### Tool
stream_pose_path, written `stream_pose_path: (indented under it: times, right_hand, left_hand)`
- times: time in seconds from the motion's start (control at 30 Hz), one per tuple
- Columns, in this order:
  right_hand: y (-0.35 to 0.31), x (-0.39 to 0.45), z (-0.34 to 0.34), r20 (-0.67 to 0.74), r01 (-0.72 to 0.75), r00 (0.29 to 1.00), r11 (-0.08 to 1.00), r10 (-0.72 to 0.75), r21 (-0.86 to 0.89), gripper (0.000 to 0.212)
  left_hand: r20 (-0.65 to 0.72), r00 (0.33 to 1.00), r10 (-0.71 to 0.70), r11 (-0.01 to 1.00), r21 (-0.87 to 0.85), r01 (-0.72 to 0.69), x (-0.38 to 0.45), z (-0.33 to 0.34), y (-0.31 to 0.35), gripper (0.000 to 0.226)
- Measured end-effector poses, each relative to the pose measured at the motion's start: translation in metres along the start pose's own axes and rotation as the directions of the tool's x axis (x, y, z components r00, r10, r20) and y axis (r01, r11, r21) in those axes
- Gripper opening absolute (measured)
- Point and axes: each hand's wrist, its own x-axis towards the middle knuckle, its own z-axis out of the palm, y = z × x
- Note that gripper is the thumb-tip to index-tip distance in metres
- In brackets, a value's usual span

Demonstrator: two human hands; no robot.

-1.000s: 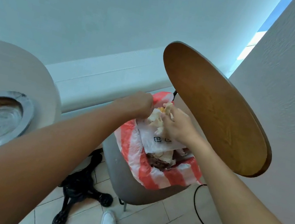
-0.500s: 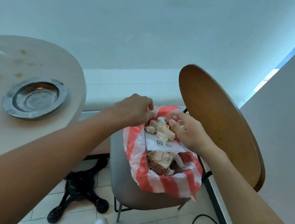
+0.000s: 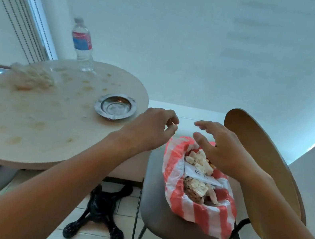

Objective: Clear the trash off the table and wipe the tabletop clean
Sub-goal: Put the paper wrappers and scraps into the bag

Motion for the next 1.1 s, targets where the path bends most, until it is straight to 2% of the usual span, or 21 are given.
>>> stream_pose_path:
  times: [0.3, 0.7, 0.87, 1.1]
  right_hand:
    - [-0.104, 0.026, 0.038, 0.004, 0.151, 0.989, 0.989, -0.151, -0.002, 0.039]
    - [-0.239, 0.054, 0.12, -0.007, 0.223, 0.975, 0.975, -0.223, 0.019, 0.037]
    - [-0.276, 0.071, 0.143, 0.008, 0.242, 0.97, 0.969, -0.242, -0.041, 0.039]
    - [-0.313, 0.099, 0.168, 0.057, 0.292, 0.956, 0.955, -0.289, -0.047, 0.038]
  left_hand:
    - [-0.145, 0.987, -0.064, 0.998, -0.018, 0.062, -0.062, -0.075, -0.063, 0.019]
    - [-0.192, 0.977, -0.092, 0.995, 0.013, 0.096, -0.136, -0.17, -0.196, 0.016]
    - [-0.244, 0.963, -0.114, 0.993, 0.002, 0.118, -0.156, -0.197, -0.245, 0.015]
    - [-0.265, 0.949, -0.168, 0.983, 0.031, 0.183, -0.164, -0.216, -0.295, 0.027]
